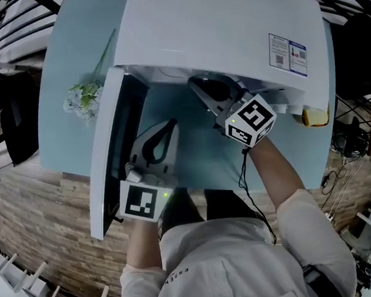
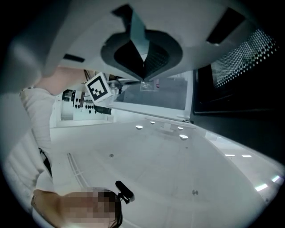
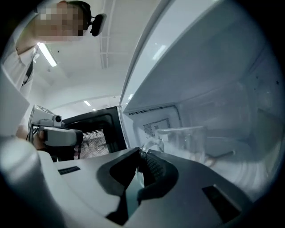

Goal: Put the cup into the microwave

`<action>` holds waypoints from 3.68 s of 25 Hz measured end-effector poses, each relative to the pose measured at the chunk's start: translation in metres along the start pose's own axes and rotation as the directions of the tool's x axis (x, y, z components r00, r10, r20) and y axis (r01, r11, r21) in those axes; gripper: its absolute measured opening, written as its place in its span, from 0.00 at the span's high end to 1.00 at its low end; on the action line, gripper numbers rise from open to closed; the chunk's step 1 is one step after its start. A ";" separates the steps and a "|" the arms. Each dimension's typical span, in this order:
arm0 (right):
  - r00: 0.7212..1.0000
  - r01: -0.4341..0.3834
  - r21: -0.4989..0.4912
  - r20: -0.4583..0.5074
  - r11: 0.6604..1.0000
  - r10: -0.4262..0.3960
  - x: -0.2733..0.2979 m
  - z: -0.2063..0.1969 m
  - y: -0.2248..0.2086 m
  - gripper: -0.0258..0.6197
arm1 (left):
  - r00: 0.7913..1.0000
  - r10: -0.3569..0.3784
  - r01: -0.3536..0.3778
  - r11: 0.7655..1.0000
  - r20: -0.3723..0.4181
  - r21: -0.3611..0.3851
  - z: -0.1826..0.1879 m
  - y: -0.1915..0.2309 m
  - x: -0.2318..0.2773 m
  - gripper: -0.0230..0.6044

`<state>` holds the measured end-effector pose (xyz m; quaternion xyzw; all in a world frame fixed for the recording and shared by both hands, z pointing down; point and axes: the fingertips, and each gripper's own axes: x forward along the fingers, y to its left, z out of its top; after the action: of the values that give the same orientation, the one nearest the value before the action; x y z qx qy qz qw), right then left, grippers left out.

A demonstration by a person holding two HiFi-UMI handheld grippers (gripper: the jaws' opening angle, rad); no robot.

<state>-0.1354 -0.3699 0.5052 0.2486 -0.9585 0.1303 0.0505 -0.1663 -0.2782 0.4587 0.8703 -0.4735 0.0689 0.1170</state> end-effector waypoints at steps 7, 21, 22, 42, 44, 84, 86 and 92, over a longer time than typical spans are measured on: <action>0.999 0.029 -0.019 0.020 0.999 -0.028 0.012 -0.001 -0.009 0.93 | 1.000 0.006 -0.006 1.000 -0.019 -0.004 -0.009 0.000 0.000 0.96; 0.989 0.149 -0.069 0.004 0.986 -0.149 0.017 -0.015 -0.019 0.93 | 0.999 -0.022 0.022 1.000 -0.043 -0.020 -0.022 -0.003 -0.004 0.96; 0.989 0.151 -0.066 0.007 0.986 -0.151 0.016 -0.015 -0.019 0.93 | 0.999 -0.026 0.025 1.000 -0.043 -0.019 -0.022 -0.003 -0.004 0.96; 0.966 0.258 0.010 0.021 0.966 -0.259 -0.042 -0.005 -0.004 0.77 | 0.998 -0.058 0.058 0.998 -0.008 0.016 -0.006 -0.022 -0.015 0.96; 0.962 0.270 0.016 0.036 0.963 -0.270 -0.055 0.007 0.006 0.77 | 0.998 -0.062 0.061 0.998 0.009 0.034 0.007 -0.026 -0.017 0.96; 0.915 0.348 -0.094 0.253 0.933 -0.315 -0.187 0.156 0.117 0.94 | 0.981 -0.151 0.116 0.959 0.119 0.260 0.144 -0.077 -0.057 0.96; 0.916 0.349 -0.104 0.250 0.931 -0.315 -0.187 0.156 0.119 0.94 | 0.982 -0.147 0.112 0.960 0.120 0.258 0.144 -0.076 -0.058 0.96; 0.919 0.342 -0.112 0.248 0.933 -0.308 -0.182 0.155 0.120 0.94 | 0.984 -0.134 0.101 0.965 0.122 0.243 0.145 -0.071 -0.060 0.96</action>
<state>-0.0405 -0.2274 0.2995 0.4132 -0.9103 0.0172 -0.0192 -0.1380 -0.2314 0.2958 0.9072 -0.4165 0.0576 -0.0161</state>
